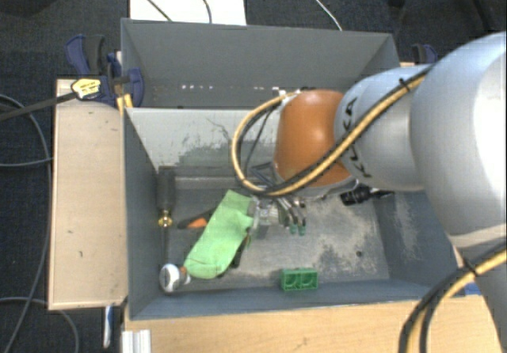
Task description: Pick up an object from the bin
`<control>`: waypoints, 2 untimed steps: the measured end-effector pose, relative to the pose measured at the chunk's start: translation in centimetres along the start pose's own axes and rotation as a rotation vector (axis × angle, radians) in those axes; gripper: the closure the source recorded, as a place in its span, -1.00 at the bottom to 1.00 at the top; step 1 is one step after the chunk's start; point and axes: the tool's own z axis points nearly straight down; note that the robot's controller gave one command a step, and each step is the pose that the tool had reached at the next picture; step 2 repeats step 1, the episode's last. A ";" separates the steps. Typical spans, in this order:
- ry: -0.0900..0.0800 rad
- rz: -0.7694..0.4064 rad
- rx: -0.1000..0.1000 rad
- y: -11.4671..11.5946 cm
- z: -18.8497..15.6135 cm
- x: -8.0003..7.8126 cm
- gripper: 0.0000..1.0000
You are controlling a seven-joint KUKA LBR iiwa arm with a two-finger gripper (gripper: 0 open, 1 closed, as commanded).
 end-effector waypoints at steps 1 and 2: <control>-0.007 -0.085 -0.002 2.2 1.4 -1.8 1.00; -0.007 -0.085 -0.002 2.2 1.4 -1.8 1.00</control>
Offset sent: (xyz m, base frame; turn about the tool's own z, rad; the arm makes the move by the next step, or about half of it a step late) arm 0.0000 0.0000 0.0000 0.0000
